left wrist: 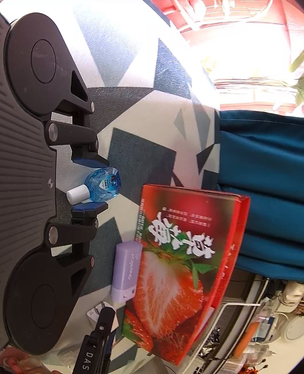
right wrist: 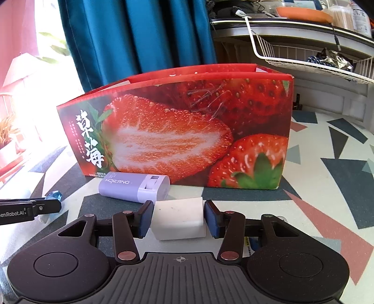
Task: Organize rigid objects
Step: 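Carry the charger and tape into the red box while opening both grippers there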
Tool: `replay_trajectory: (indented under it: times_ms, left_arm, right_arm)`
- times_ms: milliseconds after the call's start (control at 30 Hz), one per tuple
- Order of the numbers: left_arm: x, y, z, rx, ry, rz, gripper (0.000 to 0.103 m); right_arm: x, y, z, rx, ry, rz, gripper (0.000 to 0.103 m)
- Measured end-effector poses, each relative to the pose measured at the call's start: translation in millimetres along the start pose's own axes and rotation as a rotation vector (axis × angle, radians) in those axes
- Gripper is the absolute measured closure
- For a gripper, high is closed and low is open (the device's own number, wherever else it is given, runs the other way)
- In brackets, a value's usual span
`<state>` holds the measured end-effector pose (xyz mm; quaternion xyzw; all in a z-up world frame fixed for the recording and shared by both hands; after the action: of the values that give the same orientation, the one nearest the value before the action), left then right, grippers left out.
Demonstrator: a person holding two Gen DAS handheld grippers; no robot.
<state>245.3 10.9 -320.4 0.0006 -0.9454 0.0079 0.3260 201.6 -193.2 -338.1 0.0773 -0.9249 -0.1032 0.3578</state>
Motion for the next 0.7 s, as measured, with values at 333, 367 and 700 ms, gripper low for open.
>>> replay_trajectory:
  times_ms: [333, 367, 700]
  left_arm:
    - [6, 1, -6, 0.019, -0.028, 0.018, 0.07]
    - [7, 0, -7, 0.02, -0.032, 0.019, 0.07]
    - [20, -3, -19, 0.01, -0.084, 0.029, 0.07]
  right_arm:
    - [11, 4, -4, 0.007, -0.025, -0.013, 0.059]
    - [12, 5, -5, 0.008, -0.029, -0.014, 0.059]
    - [29, 11, -24, 0.026, -0.087, -0.026, 0.059]
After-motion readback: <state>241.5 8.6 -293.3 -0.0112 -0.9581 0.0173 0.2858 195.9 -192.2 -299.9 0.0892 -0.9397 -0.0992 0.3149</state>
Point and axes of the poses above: each gripper's, at about its wrist camera, not at the fingertips, and x roughly against the way its jaws point, y to its left, z to its underside, the point moved 9 cm from there along -x, roughly the way its jaws point, and after that the axes turned 7 degrees about -z, right-handed, at the moved point
